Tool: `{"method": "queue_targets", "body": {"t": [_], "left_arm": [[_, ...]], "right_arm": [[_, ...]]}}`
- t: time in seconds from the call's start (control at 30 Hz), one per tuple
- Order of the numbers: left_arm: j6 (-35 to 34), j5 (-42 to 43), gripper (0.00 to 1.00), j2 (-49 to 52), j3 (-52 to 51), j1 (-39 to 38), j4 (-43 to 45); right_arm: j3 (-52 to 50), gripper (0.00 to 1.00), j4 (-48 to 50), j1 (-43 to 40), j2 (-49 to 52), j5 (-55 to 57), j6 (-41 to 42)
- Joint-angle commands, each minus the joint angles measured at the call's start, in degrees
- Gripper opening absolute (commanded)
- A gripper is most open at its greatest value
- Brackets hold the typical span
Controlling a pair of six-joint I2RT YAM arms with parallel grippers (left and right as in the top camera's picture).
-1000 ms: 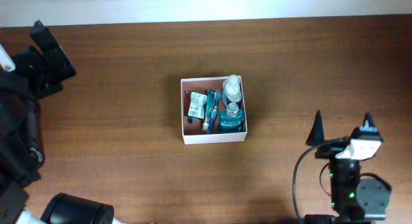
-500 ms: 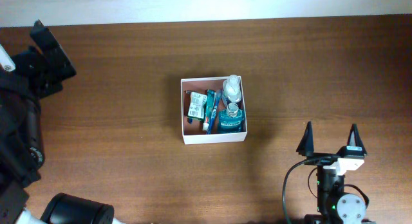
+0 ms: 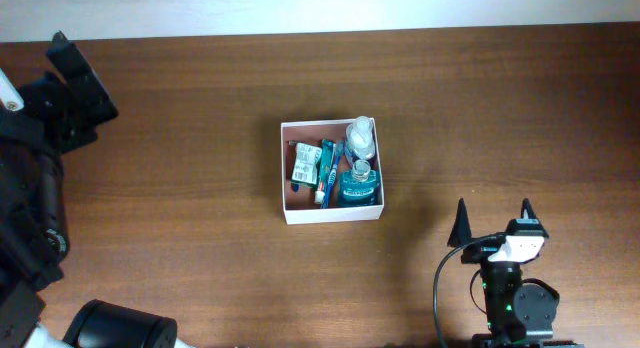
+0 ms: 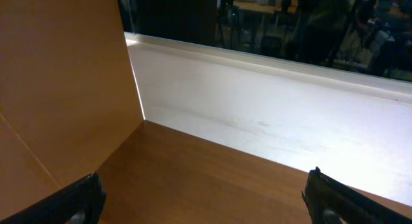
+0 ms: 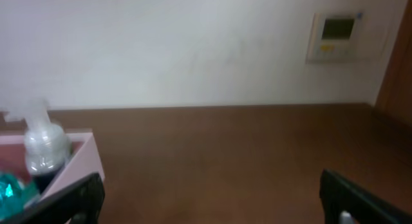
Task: Pack container
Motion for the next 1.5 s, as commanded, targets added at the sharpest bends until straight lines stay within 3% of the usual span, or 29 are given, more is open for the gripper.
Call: {"method": "queue_targets", "body": {"t": [0.0, 1.47], "left_arm": [[0.70, -1.03, 1.00, -0.59, -0.15, 0.20, 0.02], [0.70, -1.03, 0.99, -0.59, -0.15, 0.20, 0.02]], "right_arm": [[-0.26, 0.99, -2.14, 0.61, -0.61, -0.31, 0.46], [-0.26, 0.99, -3.80, 0.61, -0.61, -0.35, 0.46]]}}
